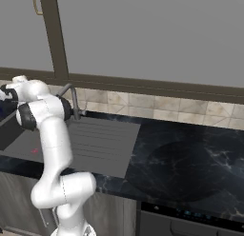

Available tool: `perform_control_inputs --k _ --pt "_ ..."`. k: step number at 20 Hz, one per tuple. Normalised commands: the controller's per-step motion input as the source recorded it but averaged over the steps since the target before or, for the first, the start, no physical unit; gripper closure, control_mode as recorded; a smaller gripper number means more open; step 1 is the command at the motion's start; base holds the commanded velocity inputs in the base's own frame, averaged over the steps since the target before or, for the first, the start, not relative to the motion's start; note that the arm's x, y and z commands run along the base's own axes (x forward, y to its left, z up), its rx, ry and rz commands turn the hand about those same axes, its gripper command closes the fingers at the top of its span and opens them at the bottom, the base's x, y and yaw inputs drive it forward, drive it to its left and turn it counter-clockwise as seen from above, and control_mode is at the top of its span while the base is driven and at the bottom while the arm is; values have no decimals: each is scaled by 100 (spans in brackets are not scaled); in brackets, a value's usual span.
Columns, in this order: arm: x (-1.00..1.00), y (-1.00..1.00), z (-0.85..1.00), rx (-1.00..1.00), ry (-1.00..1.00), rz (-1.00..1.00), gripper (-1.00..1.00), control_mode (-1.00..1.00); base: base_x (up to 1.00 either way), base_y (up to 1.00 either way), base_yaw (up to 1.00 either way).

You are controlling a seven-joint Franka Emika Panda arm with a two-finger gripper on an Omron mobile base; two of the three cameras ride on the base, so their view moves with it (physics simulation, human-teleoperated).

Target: Pick up all produce items and place them in the sink. Turn on the sink faucet to wash them. Then turn the sink off and put them in the tray.

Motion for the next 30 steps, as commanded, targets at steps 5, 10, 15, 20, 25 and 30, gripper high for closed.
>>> perform_control_inputs --k 5,10,15,20,25,30 --pt "-80 -63 99 5 0 0 100 -100 0 0 0" --pt "-82 -75 73 1 0 0 100 -100 0 0 0" --pt "-46 -83 44 0 -3 0 100 -100 0 0 0" --pt "-34 -91 19 0 -1 0 100 -100 0 0 0" --pt "-15 -94 9 0 0 0 100 -100 0 0 0" --pt "13 -58 8 0 2 0 100 -100 0 0 0"
